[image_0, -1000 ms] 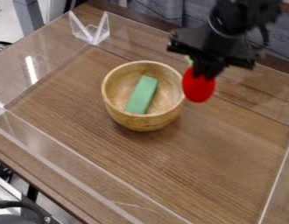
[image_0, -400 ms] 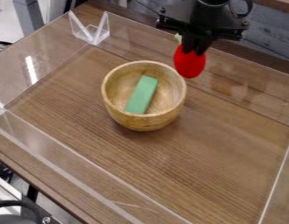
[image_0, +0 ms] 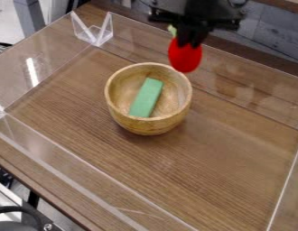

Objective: Move the red fruit to the left

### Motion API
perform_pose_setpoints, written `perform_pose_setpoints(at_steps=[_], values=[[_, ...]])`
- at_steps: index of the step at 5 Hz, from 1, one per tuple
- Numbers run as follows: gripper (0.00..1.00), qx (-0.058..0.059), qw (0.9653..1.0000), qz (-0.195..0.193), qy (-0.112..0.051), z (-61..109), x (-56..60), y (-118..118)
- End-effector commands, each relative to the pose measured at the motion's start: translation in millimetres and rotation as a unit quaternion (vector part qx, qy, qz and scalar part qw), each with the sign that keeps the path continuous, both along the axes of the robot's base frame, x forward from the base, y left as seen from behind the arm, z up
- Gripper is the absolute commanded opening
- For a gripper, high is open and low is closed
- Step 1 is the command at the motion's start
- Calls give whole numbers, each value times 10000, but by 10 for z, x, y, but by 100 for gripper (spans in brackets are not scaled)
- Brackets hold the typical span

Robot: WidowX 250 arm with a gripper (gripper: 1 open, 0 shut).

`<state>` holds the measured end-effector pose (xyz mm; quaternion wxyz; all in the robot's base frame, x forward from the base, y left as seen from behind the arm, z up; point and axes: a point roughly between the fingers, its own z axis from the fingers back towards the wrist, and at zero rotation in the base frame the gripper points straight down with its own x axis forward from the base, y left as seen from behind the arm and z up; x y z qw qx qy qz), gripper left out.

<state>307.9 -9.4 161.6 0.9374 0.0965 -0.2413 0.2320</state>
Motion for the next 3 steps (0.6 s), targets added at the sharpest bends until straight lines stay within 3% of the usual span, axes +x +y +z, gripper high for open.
perform_pose_setpoints(at_steps=[1,3], values=[[0,9,9991,341,-237,204,-85,187],[0,195,9972,707,-172,255,-153,704]])
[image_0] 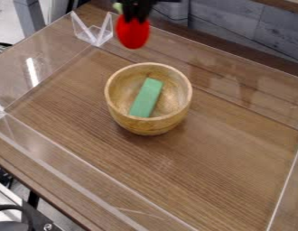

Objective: Move the red fruit to the left

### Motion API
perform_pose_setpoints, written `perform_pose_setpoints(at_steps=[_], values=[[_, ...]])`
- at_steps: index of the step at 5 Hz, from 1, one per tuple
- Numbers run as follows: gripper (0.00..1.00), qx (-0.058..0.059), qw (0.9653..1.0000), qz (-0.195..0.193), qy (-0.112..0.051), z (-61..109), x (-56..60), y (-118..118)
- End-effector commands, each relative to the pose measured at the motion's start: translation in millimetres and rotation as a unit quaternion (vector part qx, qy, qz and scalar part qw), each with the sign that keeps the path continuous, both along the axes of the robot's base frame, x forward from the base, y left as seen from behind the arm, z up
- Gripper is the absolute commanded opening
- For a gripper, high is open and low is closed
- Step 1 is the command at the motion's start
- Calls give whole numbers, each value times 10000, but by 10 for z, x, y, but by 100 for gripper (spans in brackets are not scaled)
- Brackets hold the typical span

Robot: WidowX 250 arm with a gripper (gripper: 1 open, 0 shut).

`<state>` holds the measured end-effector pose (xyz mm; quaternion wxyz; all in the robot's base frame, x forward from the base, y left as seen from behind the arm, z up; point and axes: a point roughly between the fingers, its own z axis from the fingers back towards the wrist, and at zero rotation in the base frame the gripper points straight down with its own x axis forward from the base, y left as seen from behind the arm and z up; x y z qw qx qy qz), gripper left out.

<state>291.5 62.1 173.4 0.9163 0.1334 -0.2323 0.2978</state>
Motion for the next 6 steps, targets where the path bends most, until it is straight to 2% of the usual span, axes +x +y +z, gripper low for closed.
perform_pose_setpoints(at_steps=[1,2,4,6], values=[[0,95,9992,339,-179,18,117,164],[0,165,9978,617,-155,-121,242,295],[0,282,9945,990,-180,-179,247,444],[0,462,9976,496,-106,-607,86,660]])
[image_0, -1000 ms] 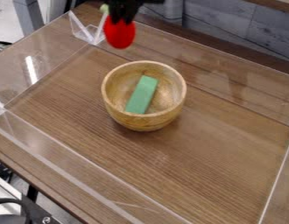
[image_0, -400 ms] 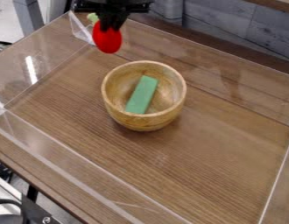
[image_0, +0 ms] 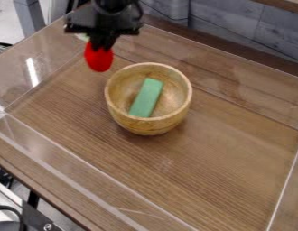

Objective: Move the red fruit to the left

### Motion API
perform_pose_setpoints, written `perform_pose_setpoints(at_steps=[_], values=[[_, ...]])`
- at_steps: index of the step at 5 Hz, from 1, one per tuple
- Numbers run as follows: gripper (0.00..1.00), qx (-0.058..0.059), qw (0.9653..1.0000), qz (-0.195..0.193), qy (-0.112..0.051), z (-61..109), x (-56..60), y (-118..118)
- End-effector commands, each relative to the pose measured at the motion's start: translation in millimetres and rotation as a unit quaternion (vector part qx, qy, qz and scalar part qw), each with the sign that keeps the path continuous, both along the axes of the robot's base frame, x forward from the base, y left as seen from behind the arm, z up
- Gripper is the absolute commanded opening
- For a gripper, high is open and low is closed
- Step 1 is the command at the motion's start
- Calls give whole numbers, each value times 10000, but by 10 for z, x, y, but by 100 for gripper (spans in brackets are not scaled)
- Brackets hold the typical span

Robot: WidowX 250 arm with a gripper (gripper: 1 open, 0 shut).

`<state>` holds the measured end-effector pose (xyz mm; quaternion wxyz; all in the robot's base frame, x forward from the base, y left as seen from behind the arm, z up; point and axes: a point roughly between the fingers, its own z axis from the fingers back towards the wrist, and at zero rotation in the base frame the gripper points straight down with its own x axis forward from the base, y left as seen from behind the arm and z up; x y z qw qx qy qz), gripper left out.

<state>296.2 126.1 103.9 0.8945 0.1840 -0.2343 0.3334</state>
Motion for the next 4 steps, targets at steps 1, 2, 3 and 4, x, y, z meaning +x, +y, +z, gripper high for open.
perform_pose_setpoints(at_steps=[1,2,3,4], values=[[0,-35,9998,132,-117,62,46,165],[0,-176,9993,294,-115,78,85,290],[0,-210,9994,255,-64,16,49,476],[0,-250,9994,240,-21,-46,44,630]])
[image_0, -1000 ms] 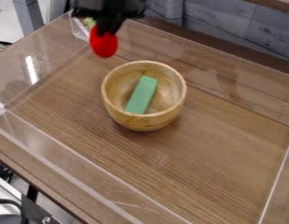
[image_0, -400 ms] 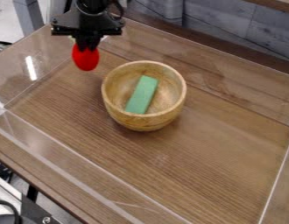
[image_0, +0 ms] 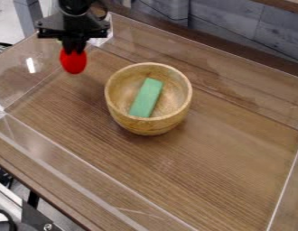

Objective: Move the red fruit to the left

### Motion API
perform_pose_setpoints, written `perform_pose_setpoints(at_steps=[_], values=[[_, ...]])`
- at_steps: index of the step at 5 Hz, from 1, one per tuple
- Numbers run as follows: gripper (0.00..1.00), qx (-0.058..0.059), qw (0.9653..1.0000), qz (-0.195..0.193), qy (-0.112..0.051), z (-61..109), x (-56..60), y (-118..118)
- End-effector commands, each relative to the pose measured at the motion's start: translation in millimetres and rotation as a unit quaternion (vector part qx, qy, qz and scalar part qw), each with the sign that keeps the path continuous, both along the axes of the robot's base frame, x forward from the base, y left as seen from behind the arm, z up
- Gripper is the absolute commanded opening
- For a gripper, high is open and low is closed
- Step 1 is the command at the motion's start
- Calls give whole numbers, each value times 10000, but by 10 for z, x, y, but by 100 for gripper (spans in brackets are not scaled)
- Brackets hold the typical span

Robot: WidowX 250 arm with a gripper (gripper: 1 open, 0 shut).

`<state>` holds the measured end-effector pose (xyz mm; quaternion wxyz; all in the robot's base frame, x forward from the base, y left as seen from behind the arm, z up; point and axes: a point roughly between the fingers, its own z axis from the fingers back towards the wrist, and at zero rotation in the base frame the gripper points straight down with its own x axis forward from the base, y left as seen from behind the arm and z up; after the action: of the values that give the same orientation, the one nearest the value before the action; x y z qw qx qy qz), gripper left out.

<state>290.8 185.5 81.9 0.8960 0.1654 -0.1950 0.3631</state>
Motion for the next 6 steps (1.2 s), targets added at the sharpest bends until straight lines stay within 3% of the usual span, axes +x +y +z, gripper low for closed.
perform_pose_setpoints(at_steps=[1,3,4,5,6], values=[[0,62,9994,290,-192,108,130,24],[0,-111,9950,992,-58,-17,198,-1],[0,-260,9929,1161,-5,-50,249,-55],[100,-413,9905,1312,54,-81,290,-99],[100,-632,9909,1180,145,7,350,-55]])
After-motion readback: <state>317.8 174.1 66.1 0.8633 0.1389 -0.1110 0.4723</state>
